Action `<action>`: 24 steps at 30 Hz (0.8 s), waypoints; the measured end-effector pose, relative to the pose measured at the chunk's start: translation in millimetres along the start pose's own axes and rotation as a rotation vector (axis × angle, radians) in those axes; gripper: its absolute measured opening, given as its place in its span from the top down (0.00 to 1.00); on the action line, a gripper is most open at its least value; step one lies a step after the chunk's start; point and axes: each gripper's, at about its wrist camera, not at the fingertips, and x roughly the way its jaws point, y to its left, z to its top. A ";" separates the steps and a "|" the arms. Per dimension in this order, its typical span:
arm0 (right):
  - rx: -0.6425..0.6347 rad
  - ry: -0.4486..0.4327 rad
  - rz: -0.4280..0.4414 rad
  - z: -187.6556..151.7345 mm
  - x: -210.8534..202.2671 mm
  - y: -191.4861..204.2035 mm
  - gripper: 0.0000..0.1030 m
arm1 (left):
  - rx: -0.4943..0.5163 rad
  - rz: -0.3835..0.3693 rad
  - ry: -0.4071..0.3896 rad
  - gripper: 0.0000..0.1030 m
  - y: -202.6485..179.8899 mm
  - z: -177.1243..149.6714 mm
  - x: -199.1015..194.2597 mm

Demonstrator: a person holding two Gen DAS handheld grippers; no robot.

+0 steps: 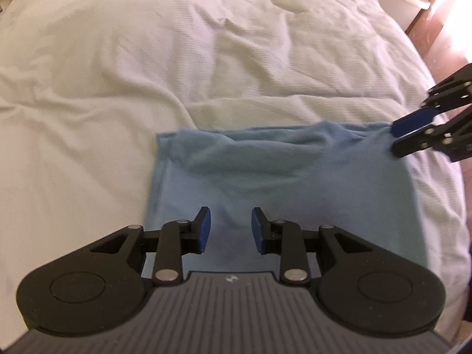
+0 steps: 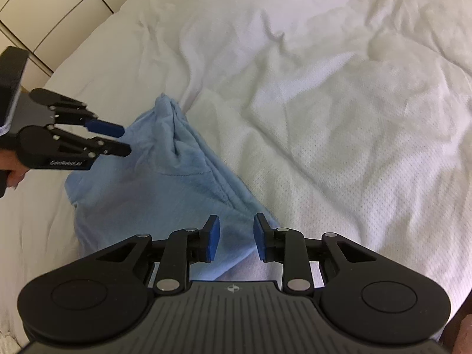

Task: Fold clothes
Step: 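Open both grippers and release the folded blue T-shirt onto the bed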

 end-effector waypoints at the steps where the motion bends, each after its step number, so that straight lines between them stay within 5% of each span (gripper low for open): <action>1: 0.004 0.006 -0.001 -0.7 0.6 1.6 0.69 | -0.006 -0.007 -0.001 0.75 -4.7 -2.6 -1.8; 14: 0.033 0.048 -0.004 -13.0 1.3 11.3 0.62 | 0.013 -0.071 -0.008 0.73 -61.8 -16.1 -8.9; 24: 0.076 -0.011 -0.012 -25.5 -15.7 -7.7 0.61 | 0.060 -0.108 -0.039 0.72 -63.4 12.6 22.3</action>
